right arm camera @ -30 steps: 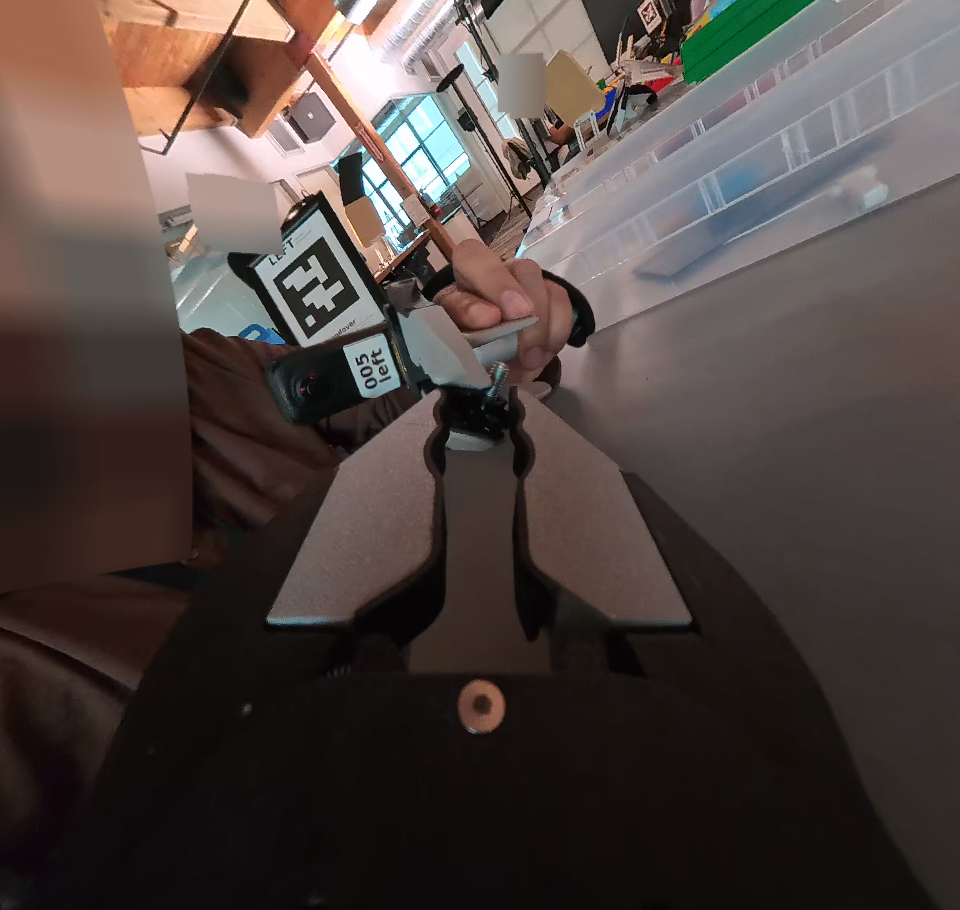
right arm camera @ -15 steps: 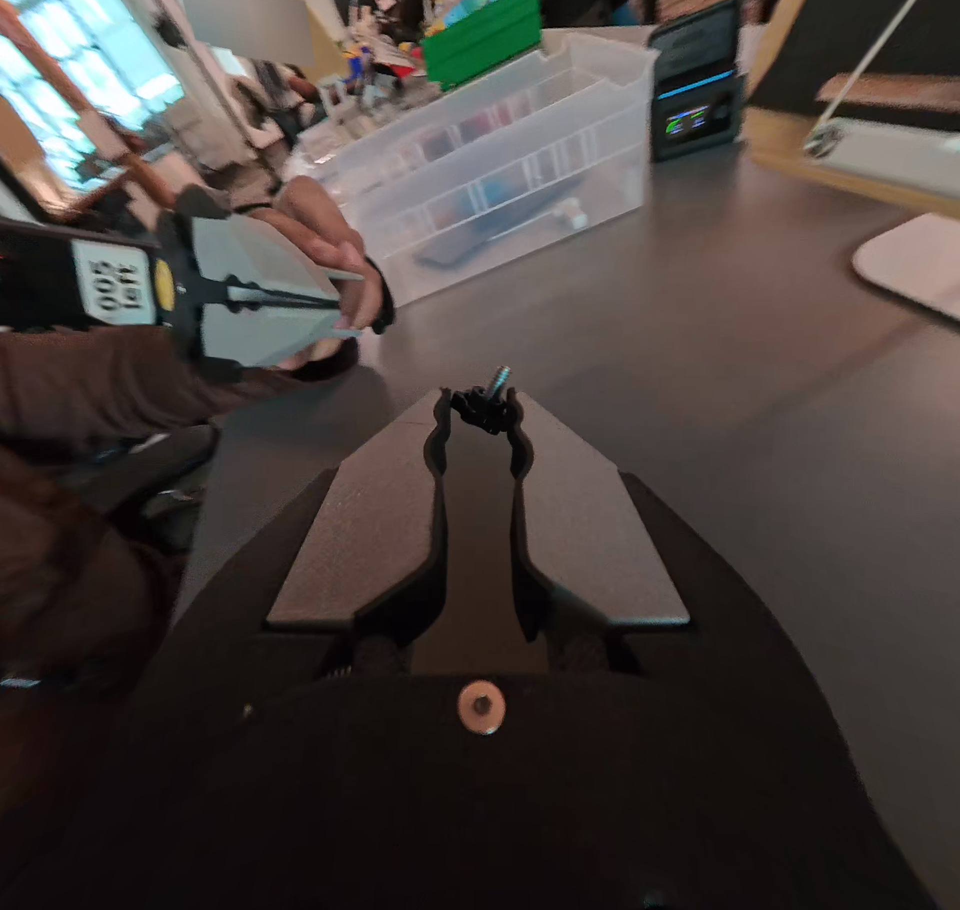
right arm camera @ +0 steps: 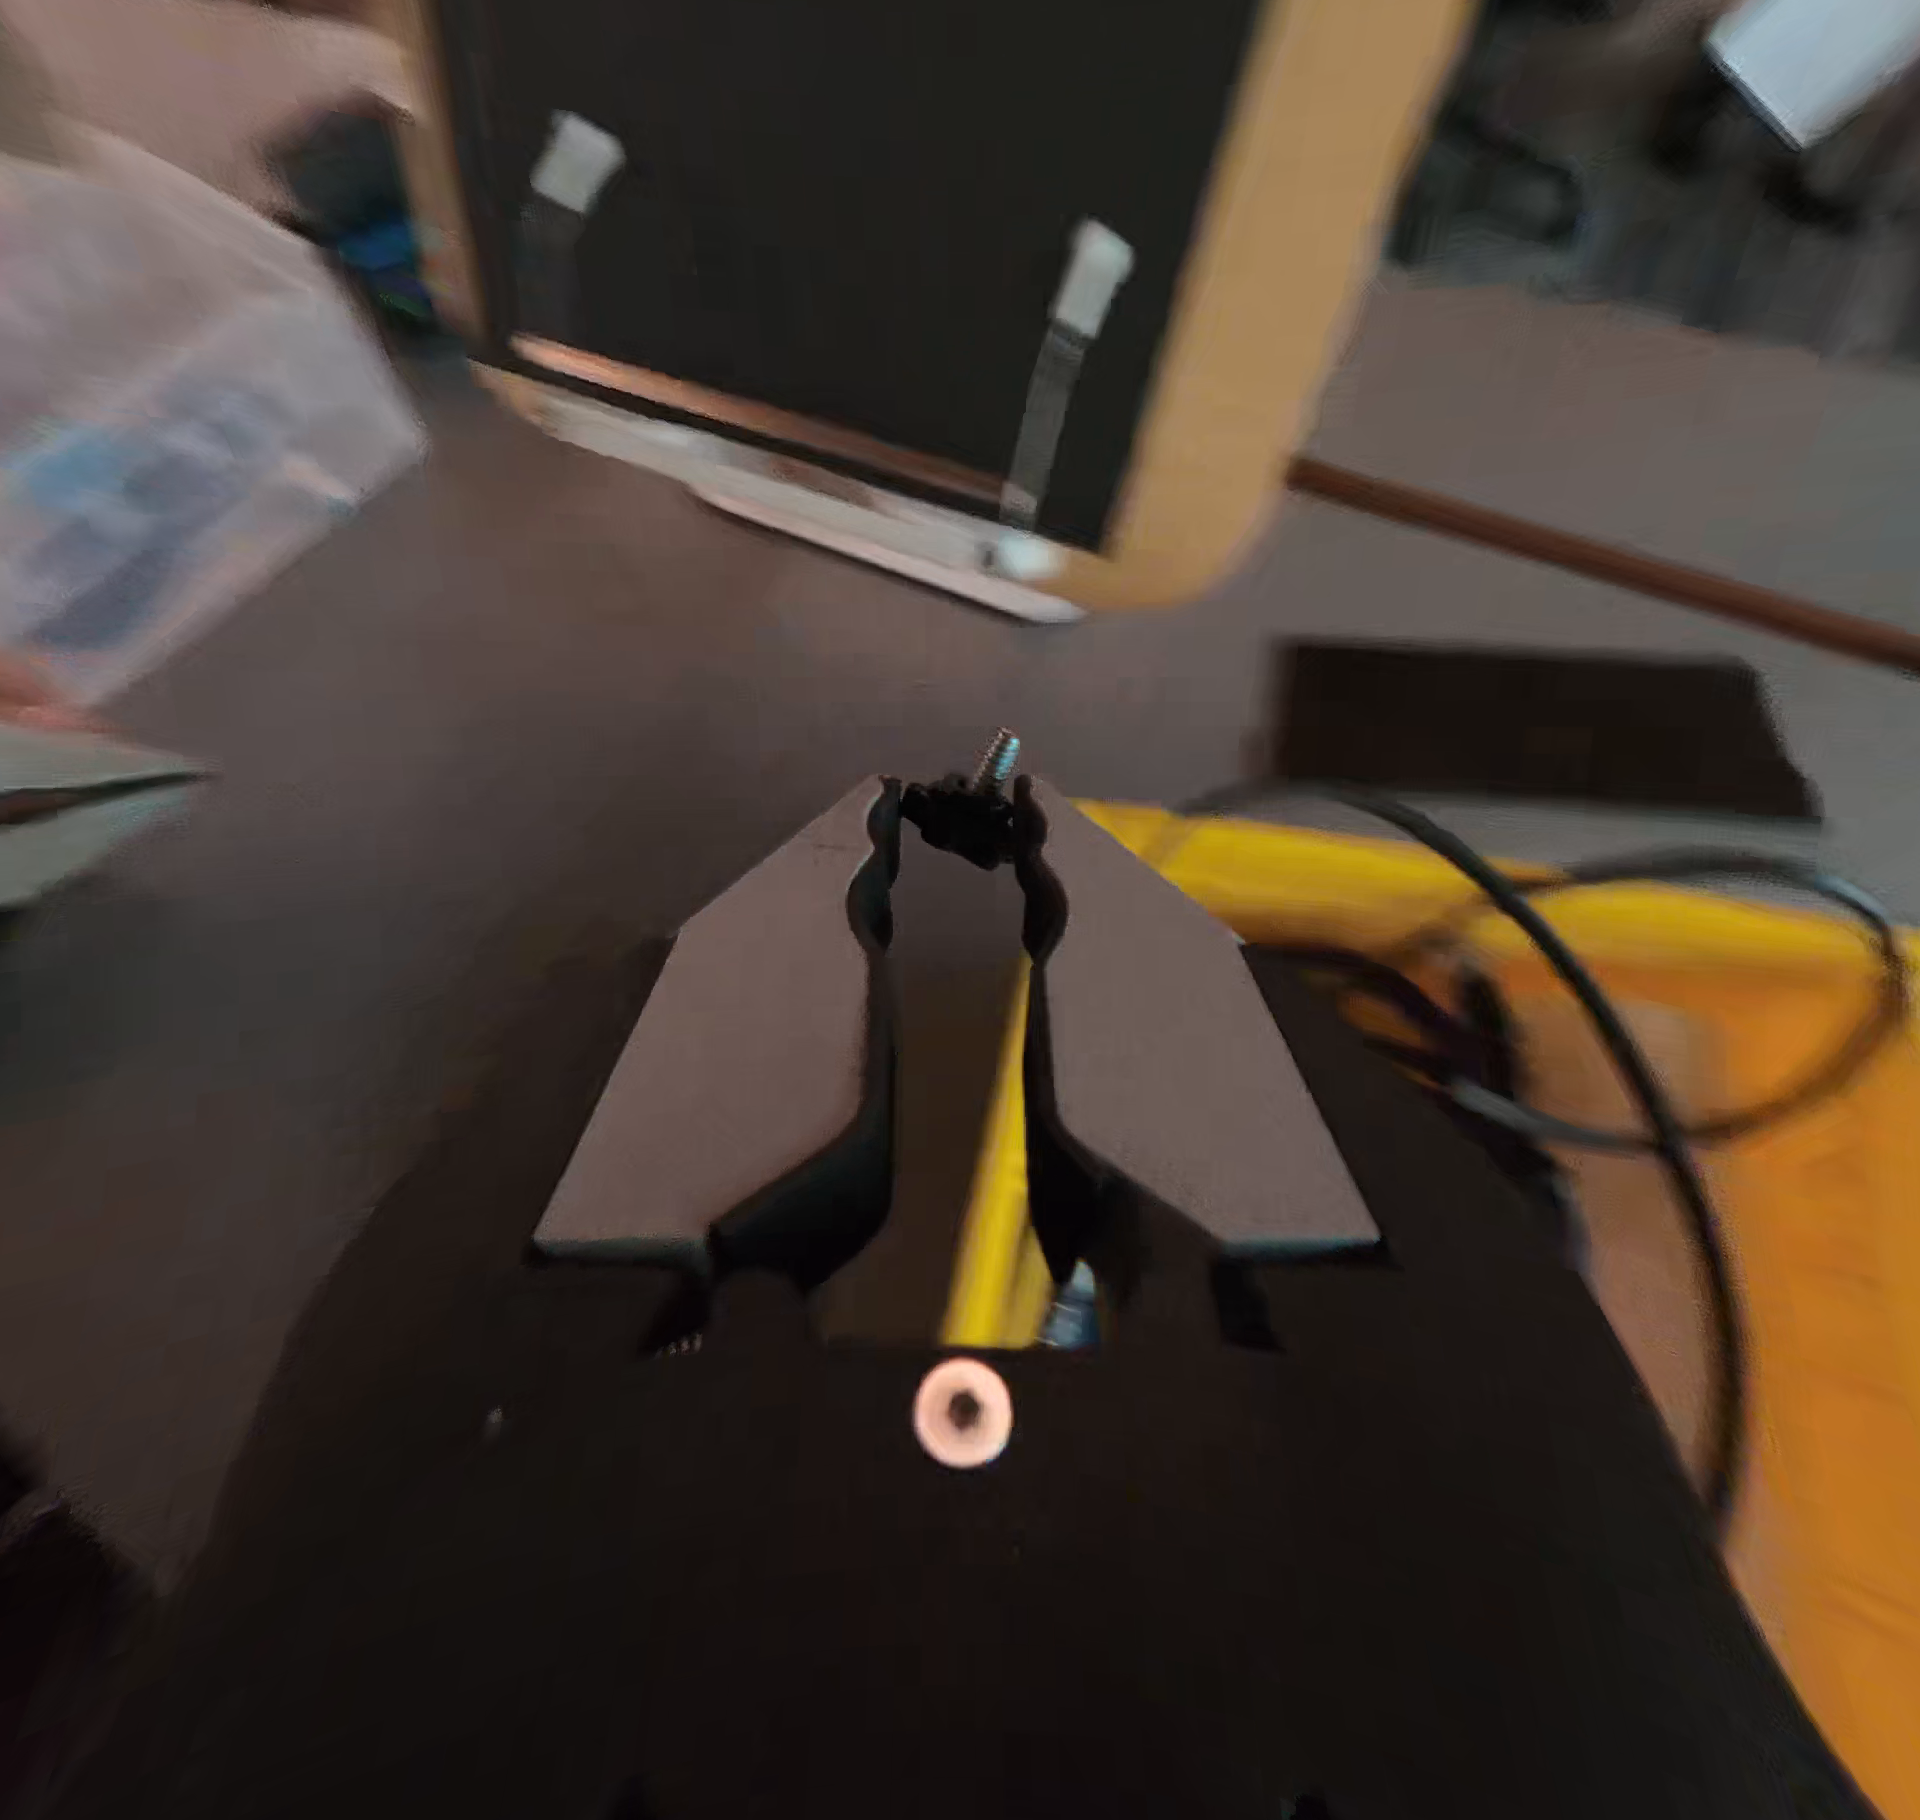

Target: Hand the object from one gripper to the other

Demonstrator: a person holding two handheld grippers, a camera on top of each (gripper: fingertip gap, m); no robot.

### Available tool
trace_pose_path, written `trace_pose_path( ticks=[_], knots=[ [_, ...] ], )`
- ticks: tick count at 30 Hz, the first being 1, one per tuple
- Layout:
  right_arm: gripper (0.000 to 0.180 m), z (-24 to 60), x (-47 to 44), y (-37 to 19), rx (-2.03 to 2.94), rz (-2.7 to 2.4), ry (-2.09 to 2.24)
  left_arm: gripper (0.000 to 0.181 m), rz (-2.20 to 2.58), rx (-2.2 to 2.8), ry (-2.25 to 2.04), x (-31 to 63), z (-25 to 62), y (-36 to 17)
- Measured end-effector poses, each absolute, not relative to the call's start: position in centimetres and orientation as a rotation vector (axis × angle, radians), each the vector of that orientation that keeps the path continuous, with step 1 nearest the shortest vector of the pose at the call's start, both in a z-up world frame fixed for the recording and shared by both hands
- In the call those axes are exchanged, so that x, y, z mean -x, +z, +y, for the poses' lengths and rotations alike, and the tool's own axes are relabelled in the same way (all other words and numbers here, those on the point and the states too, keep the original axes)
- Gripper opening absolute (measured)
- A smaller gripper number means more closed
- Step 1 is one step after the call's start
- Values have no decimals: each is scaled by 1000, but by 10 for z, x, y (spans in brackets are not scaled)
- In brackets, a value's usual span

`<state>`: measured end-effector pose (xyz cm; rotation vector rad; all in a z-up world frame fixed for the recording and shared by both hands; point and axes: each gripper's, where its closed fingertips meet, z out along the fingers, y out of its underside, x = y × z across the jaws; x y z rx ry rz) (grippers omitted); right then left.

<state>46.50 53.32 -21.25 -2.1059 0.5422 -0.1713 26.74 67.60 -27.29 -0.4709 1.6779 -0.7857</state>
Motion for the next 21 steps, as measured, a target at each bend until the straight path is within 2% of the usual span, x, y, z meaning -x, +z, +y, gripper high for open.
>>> trace_pose_path(
  ticks=[3,5,10,16,21],
  knots=[
    [20,499,-513,-256,2243,711,-286,0,1700,484,-786,-268,676,-278],
    [28,486,-522,-276,2333,769,-289,0,1719,501,-788,-270,677,-282],
    [29,488,-524,-252,2272,743,-397,0,1761,540,-791,-273,680,-293],
    [28,569,-436,-206,2133,349,-265,0,1834,596,-811,-275,678,-310],
    [36,645,-389,-250,2127,170,-157,0,1827,785,-912,-281,686,-314]
  ],
)
